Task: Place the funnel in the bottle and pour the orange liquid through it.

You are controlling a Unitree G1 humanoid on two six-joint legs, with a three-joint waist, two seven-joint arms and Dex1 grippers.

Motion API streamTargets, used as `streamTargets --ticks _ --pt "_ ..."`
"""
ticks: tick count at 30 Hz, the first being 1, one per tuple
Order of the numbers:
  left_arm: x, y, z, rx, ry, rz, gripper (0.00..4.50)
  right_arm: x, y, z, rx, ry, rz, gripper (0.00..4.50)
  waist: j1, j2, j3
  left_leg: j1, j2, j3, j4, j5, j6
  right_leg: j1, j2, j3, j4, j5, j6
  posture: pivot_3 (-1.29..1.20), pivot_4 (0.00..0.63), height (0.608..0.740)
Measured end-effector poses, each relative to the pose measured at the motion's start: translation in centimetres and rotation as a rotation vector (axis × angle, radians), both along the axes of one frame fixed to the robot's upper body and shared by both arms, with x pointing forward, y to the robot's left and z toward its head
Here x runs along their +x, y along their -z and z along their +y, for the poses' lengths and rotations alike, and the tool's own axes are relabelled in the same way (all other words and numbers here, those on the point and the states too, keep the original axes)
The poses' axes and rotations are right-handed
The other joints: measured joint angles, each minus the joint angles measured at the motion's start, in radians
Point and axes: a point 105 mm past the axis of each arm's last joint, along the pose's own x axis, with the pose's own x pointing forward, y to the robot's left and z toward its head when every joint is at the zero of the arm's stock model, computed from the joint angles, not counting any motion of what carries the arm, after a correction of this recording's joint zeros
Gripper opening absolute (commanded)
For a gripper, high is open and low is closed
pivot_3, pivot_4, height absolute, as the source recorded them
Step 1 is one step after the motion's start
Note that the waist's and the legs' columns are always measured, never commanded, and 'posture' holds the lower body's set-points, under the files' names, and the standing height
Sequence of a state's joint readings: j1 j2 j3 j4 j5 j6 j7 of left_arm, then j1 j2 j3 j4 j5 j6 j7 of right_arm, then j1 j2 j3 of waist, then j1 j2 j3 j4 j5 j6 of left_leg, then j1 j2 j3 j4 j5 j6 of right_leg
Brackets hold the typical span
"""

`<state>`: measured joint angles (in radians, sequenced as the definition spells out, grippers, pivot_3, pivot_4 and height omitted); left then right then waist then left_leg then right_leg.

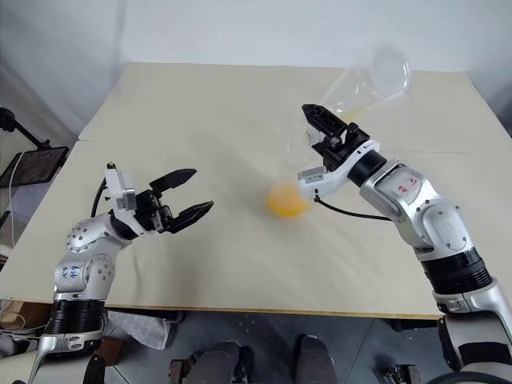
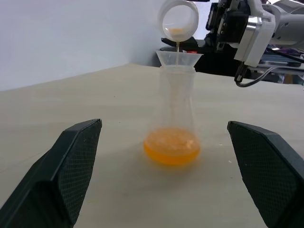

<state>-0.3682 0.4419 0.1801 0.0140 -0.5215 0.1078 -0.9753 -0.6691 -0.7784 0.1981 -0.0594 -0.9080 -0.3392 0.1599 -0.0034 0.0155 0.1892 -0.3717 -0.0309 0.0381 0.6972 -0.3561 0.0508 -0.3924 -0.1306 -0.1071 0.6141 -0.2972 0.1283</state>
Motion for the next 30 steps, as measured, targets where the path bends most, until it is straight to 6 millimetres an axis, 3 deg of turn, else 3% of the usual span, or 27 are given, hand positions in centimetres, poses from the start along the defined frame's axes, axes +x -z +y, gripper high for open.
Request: streamTargets --ticks 10,15,19,27,30 --pt "-0.2 0.0 0.4 0.022 0.007 -0.003 4.5 -1.4 -1.1 -0.8 0.185 -0.035 0.07 2.81 0.001 0.0 0.0 0.0 0.0 0.0 0.0 0.0 0.0 0.0 0.0 0.0 -0.001 0.0 0.0 0.0 0.15 0.74" --pt "-0.1 -0.1 0.7 0.025 -0.003 -0.002 4.5 -1.7 -4.1 -3.7 0.655 -0.047 0.204 2.81 0.003 0.0 0.0 0.0 0.001 -0.001 0.0 0.0 0.0 0.001 0.001 0.0 -0.001 0.0 0.0 0.0 0.15 0.74" --pt "-0.2 0.1 1.1 0.036 -0.01 0.007 4.5 -1.6 -4.1 -8.7 1.068 -0.032 0.373 2.81 0.009 0.0 0.0 0.0 0.0 -0.003 0.0 0.0 0.0 0.002 0.0 0.0 -0.001 0.0 0.0 0.0 0.15 0.74" --pt "0.0 0.5 1.9 0.027 -0.038 0.03 4.5 -0.9 1.0 -20.1 1.708 0.06 0.447 2.81 0.002 0.0 0.0 0.001 0.0 0.0 -0.001 0.0 0.0 0.0 0.0 0.0 0.001 0.0 0.0 0.0 0.15 0.74" --pt "-0.1 0.6 1.9 0.027 -0.04 0.036 4.5 -0.6 2.9 -22.1 1.823 0.058 0.459 2.81 0.0 0.0 0.0 0.001 0.0 0.001 -0.002 0.0 0.0 0.0 0.0 0.0 0.002 0.0 0.0 0.0 0.15 0.74"
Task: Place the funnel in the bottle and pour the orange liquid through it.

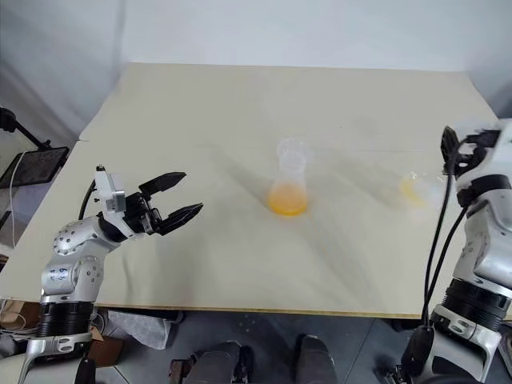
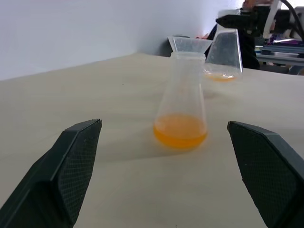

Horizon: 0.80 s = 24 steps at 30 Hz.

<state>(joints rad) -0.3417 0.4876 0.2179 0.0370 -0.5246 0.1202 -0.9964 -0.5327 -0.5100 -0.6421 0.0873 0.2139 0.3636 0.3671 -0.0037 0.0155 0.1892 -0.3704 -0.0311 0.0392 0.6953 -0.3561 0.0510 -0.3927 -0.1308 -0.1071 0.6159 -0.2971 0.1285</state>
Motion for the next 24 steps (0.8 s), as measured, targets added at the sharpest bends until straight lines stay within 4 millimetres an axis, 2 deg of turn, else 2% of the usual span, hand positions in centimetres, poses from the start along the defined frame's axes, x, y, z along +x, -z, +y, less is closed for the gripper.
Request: streamTargets --ticks 3,9,14,18,22,24 --pt "0.0 0.0 0.0 -0.002 -0.004 0.0 4.5 0.5 1.1 -0.7 0.02 0.01 0.01 2.81 -0.004 0.0 0.0 0.0 0.0 0.001 -0.001 0.0 0.0 -0.001 0.0 0.0 0.001 0.0 0.0 0.0 0.15 0.74" --pt "-0.1 -0.1 0.5 -0.007 -0.03 -0.002 4.5 1.1 1.4 -1.2 0.027 0.005 -0.022 2.81 -0.002 0.0 0.0 0.0 0.0 0.001 0.0 0.0 0.0 0.0 -0.001 0.001 0.0 0.0 0.0 0.0 0.15 0.74" --pt "-0.5 0.2 0.8 -0.004 -0.04 0.014 4.5 1.0 1.4 -0.5 0.07 -0.067 -0.051 4.48 0.001 0.0 0.0 0.0 0.0 -0.001 0.0 0.0 0.0 0.0 -0.001 0.003 0.0 0.0 0.0 0.0 0.15 0.74" --pt "-0.6 0.1 1.0 0.008 -0.043 0.023 4.5 0.3 0.8 -0.3 0.065 -0.112 -0.063 4.48 0.004 0.0 0.0 -0.001 0.0 -0.001 0.0 0.0 0.0 0.0 -0.001 0.003 0.0 0.0 0.0 0.0 0.15 0.74" --pt "-0.6 -0.1 1.1 0.022 -0.046 0.027 4.5 -1.1 -0.9 -1.2 -0.002 -0.118 -0.066 4.48 0.004 0.0 0.0 -0.001 0.0 -0.001 0.0 0.0 0.0 0.001 -0.001 0.003 -0.002 0.0 0.0 0.0 0.15 0.74" --pt "-0.6 0.0 1.2 0.029 -0.048 0.032 4.5 -1.9 -0.8 -1.8 -0.011 -0.116 -0.042 4.48 0.004 0.0 0.0 -0.001 0.0 -0.002 0.0 0.0 0.0 0.002 -0.001 0.003 -0.003 0.0 0.0 0.0 0.15 0.74"
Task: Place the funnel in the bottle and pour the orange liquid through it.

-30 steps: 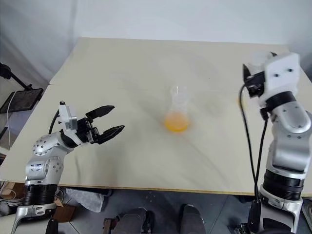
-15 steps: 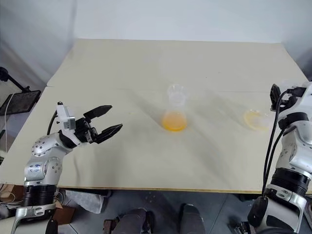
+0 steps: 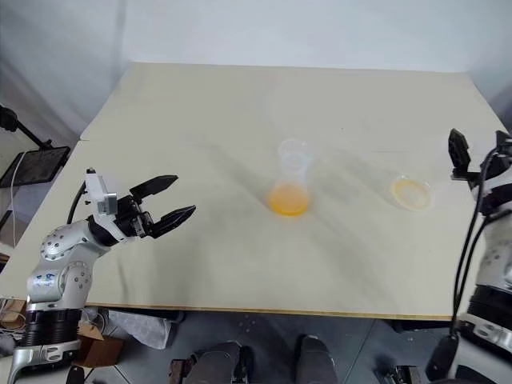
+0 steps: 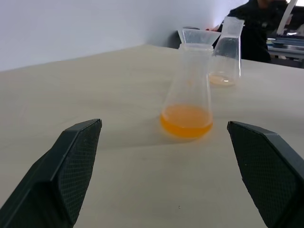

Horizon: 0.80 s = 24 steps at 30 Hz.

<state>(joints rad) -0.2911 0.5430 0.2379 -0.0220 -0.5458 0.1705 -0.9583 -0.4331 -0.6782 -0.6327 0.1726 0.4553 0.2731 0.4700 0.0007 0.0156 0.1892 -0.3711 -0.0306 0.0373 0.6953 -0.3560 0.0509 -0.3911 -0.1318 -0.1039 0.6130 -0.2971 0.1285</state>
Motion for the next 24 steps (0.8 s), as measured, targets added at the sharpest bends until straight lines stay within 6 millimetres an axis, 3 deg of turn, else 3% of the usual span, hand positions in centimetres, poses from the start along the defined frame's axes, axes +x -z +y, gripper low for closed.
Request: streamTargets --ticks 5,8,12,18,24 --pt "0.2 0.1 0.4 0.016 -0.024 0.021 4.5 -1.9 1.0 0.2 -0.002 -0.068 0.025 4.48 0.001 0.0 0.0 0.0 0.0 0.001 0.0 0.0 0.0 0.0 0.0 0.0 -0.001 0.0 0.0 0.0 0.15 0.74" --pt "0.4 0.4 1.0 0.033 -0.064 0.037 4.5 -3.8 -0.2 1.1 -0.062 -0.147 -0.04 4.48 0.002 0.0 0.0 0.0 0.0 0.001 -0.001 0.0 0.0 0.0 0.0 0.0 -0.001 0.0 0.0 0.0 0.15 0.74" --pt "-0.1 1.4 3.2 0.126 -0.127 0.073 4.5 -8.5 -0.9 4.3 -0.273 -0.415 0.052 4.48 0.014 0.0 0.0 0.001 0.001 0.0 -0.004 0.0 0.0 0.0 0.0 0.0 -0.003 0.0 0.0 0.0 0.15 0.74" --pt "-0.6 1.3 3.8 0.174 -0.105 0.047 4.5 -13.0 4.6 9.1 -0.377 -0.746 0.333 4.48 0.026 -0.002 0.0 0.004 0.002 0.0 -0.004 0.0 0.0 0.008 -0.003 0.001 -0.015 0.0 0.0 0.0 0.15 0.74" --pt "-0.9 1.2 3.8 0.188 -0.086 0.036 4.5 -13.8 7.7 11.0 -0.382 -0.821 0.354 4.48 0.023 -0.002 0.0 0.005 0.003 0.0 -0.004 -0.001 -0.002 0.008 -0.003 0.001 -0.016 0.0 0.0 0.0 0.15 0.74"
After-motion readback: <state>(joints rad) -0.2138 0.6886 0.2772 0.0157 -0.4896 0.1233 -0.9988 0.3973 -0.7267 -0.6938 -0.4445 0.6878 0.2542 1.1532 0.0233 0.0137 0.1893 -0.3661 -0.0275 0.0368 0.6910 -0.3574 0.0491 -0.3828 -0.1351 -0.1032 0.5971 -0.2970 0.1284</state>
